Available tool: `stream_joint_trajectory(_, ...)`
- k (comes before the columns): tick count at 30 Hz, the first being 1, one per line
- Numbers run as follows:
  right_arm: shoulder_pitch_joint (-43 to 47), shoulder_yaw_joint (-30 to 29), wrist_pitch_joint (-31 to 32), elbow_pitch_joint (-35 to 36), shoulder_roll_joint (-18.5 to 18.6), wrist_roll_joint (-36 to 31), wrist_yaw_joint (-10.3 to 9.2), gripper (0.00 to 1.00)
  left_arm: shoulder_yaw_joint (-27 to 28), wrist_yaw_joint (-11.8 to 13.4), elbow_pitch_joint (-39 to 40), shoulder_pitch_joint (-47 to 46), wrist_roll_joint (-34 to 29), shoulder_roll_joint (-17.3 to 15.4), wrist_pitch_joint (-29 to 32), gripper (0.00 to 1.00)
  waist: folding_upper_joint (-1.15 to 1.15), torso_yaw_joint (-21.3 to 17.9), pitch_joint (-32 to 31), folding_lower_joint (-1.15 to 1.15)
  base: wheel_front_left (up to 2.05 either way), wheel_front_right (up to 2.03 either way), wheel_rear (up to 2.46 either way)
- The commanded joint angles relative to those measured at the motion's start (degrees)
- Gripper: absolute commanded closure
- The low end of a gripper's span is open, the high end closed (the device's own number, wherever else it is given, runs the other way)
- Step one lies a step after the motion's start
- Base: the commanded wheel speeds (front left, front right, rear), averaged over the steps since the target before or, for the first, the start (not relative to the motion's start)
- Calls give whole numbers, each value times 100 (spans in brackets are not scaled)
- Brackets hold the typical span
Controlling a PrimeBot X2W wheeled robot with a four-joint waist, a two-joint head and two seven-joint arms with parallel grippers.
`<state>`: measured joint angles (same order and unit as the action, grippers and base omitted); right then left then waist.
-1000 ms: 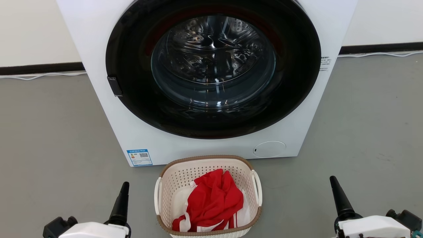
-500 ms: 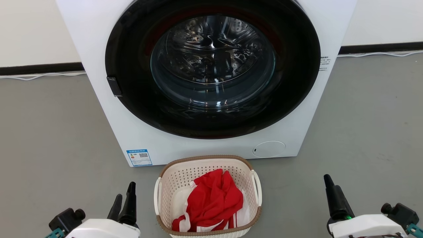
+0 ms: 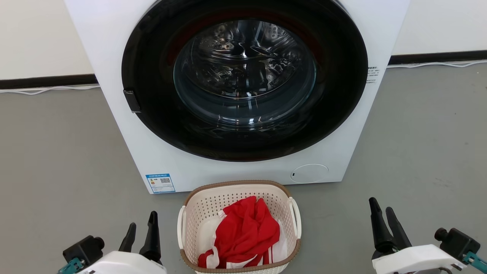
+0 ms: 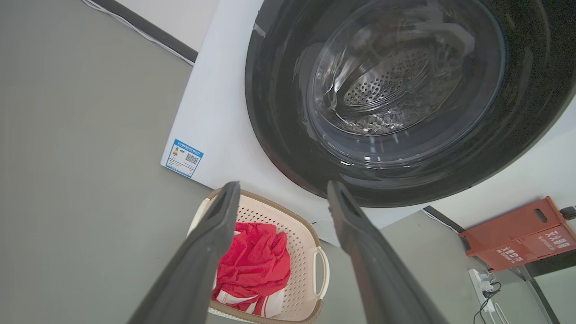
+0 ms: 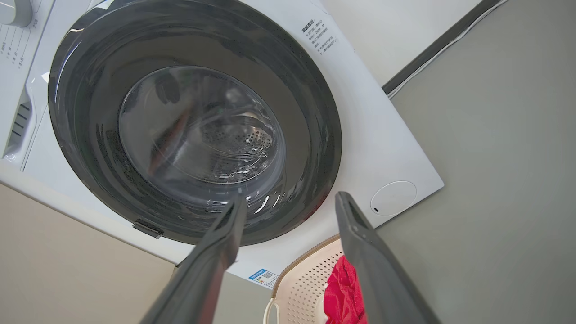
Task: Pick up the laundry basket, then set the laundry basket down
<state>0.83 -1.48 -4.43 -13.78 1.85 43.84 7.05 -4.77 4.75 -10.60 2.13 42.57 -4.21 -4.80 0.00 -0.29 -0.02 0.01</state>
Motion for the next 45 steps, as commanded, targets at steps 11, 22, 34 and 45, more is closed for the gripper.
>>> stream_joint_trajectory(11, -162, 207, -263, 256, 75, -847, 27, 0, -106, 293, 272, -7, -823, -173, -227, 0, 0, -2, -33, 0, 0, 0, 0)
stream_joint_trajectory(22, -150, 310, -449, 334, 81, -1635, 31, 0, -233, 530, 392, 48, -1562, -264, -412, 0, 0, 4, -45, 0, 0, 0, 0)
stream_joint_trajectory(34, -170, 428, -651, 394, 88, -2496, 35, 0, -320, 750, 541, 102, -2347, -304, -614, 0, 0, -10, -45, 0, 0, 0, 0)
stream_joint_trajectory(45, -173, 518, -835, 441, 95, -3269, 39, 0, -367, 837, 623, 140, -3071, -302, -799, 0, 0, -9, -46, 0, 0, 0, 0)
